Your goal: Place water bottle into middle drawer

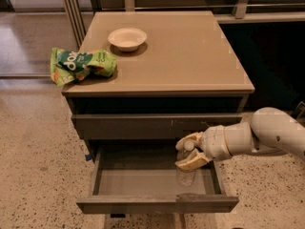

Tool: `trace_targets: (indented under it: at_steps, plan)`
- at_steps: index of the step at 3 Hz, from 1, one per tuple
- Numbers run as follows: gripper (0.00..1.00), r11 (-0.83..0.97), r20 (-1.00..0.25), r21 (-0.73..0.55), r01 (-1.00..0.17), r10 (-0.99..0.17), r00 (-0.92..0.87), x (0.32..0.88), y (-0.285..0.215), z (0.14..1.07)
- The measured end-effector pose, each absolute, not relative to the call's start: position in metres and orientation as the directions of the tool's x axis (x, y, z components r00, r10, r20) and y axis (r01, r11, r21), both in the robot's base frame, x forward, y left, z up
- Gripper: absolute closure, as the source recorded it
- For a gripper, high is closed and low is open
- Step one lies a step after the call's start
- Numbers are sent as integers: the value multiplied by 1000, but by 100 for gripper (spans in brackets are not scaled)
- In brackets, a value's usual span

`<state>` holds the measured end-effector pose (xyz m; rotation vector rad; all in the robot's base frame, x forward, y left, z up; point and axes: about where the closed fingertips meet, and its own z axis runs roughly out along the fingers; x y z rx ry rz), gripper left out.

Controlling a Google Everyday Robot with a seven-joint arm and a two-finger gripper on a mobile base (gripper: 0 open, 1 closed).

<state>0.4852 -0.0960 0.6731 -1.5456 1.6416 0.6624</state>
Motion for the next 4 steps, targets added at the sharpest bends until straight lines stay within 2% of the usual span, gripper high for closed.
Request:
trace_targets:
  at_steps: [2,4]
  plan:
    - [100,132,-806,-244,-961,-578,126,512,-107,570]
    - [100,129,-786,-299,-946,-595,167,522,-116,546]
